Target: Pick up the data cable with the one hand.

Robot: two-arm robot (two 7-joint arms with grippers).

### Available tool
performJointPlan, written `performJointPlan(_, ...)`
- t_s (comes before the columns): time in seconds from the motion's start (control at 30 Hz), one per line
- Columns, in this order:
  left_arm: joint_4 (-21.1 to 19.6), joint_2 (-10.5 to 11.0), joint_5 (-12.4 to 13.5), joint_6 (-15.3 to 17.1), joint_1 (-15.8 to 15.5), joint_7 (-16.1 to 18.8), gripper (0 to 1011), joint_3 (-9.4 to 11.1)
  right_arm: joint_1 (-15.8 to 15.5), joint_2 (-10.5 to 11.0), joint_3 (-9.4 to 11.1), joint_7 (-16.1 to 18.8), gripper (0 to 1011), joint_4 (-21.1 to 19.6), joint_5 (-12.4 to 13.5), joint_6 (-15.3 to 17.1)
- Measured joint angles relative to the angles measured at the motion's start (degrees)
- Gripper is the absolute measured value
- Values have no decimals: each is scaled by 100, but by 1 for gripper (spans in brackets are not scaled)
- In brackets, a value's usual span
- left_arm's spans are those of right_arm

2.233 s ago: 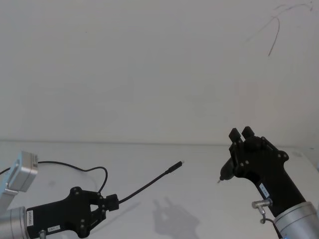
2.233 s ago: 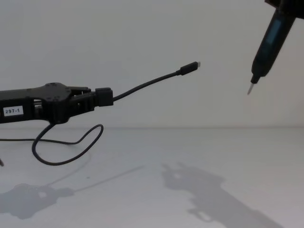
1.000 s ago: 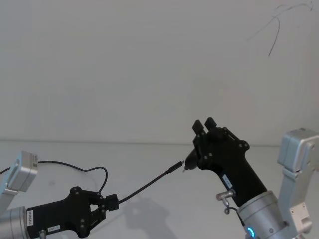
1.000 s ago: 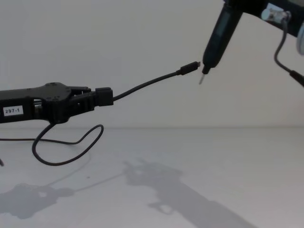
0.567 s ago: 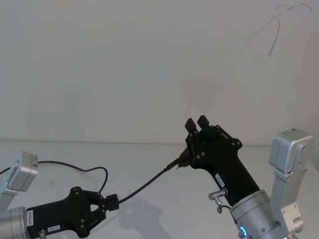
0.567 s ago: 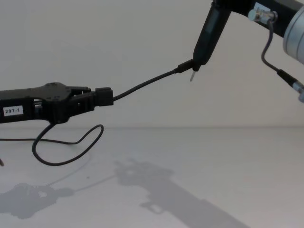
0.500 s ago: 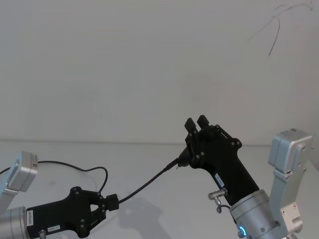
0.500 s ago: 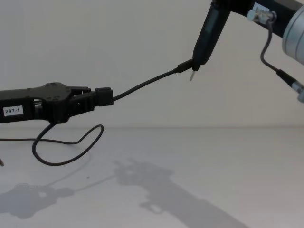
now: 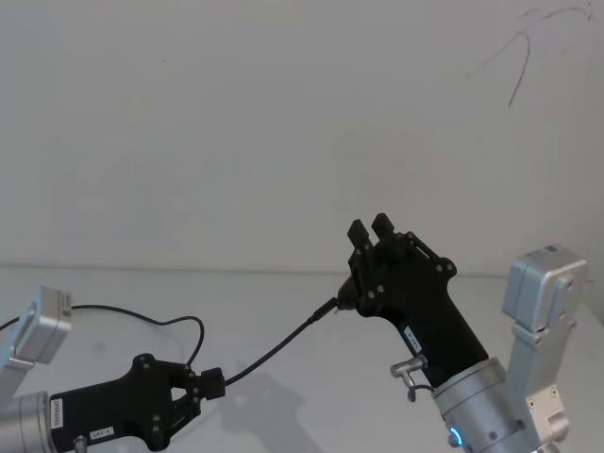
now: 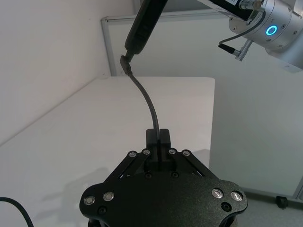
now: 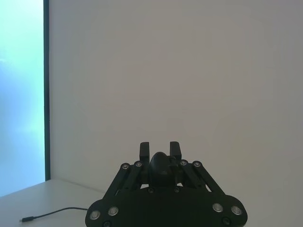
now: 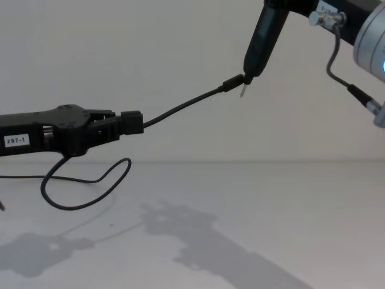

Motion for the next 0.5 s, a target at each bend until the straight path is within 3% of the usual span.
performJointPlan(0.5, 0, 0, 0, 0, 0, 0, 40, 0, 1, -52, 30, -15, 251, 30, -217, -146)
